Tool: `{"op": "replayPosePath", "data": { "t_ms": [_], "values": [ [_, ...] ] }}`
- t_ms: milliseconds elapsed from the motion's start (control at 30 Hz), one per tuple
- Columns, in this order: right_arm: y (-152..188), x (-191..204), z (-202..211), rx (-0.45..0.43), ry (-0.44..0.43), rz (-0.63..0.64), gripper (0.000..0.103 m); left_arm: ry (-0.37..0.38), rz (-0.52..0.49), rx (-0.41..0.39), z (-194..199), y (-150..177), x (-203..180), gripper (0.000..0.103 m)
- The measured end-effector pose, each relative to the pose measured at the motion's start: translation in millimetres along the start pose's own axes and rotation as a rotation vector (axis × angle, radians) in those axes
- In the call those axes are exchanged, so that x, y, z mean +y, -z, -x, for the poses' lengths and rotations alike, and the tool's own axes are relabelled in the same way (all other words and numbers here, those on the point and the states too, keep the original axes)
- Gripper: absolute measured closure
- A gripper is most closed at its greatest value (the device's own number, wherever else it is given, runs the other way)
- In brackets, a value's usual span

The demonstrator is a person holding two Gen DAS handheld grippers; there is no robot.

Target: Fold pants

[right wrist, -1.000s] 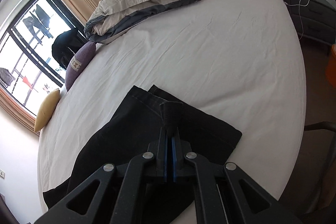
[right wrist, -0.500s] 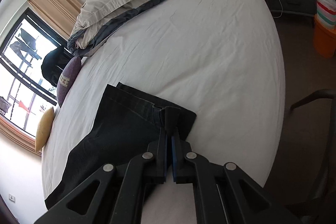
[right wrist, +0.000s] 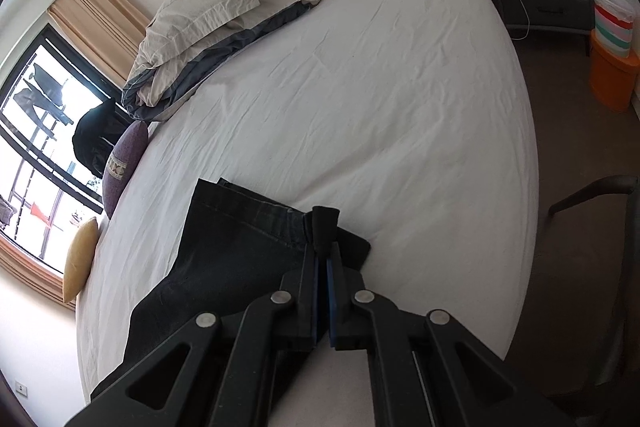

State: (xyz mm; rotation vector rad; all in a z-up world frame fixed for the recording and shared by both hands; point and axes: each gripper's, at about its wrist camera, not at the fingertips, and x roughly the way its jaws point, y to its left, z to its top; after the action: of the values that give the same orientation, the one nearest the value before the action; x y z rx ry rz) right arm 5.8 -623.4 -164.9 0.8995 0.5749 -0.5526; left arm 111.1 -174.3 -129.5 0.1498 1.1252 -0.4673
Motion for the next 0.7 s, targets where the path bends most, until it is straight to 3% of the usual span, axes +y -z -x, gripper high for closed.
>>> {"op": "replayPosePath", "data": {
  "t_ms": [200, 267, 300, 333, 400, 500, 633, 700],
  "values": [
    [-0.3, -2.3, -15.0, 0.095, -0.01, 0.059, 0.101, 0.002, -0.023, -0.02, -1.5, 5.3, 4.0, 0.078],
    [-9.6, -6.0, -6.2, 0.125, -0.022, 0.045, 0.093, 0.015, -0.022, -0.025, -0.5, 6.9, 7.3, 0.078],
    [-14.6, -7.9, 1.0, 0.12, 0.02, 0.039, 0.075, 0.02, -0.02, -0.026, -2.6, 5.6, 5.1, 0.078],
    [-20.6, -7.5, 12.0, 0.085, 0.102, 0.05, 0.066, 0.025, -0.017, -0.028, -2.2, 6.3, 6.7, 0.078],
    [-34.4, -2.3, 33.4, 0.003, 0.137, 0.086, 0.066, 0.026, -0.009, -0.031, -1.2, 8.6, 8.3, 0.078],
    [-50.5, 29.6, 40.0, 0.019, 0.011, 0.178, 0.066, 0.007, -0.013, -0.035, 1.2, 10.6, 7.6, 0.078],
    [-30.6, 110.8, -1.3, 0.291, -0.245, 0.404, 0.066, 0.008, 0.007, -0.043, 2.2, 11.3, 4.2, 0.077],
    [-10.4, 141.2, -24.5, 0.387, -0.28, 0.497, 0.066, 0.013, 0.009, -0.04, 3.1, 11.2, 4.6, 0.076]
  ]
}}
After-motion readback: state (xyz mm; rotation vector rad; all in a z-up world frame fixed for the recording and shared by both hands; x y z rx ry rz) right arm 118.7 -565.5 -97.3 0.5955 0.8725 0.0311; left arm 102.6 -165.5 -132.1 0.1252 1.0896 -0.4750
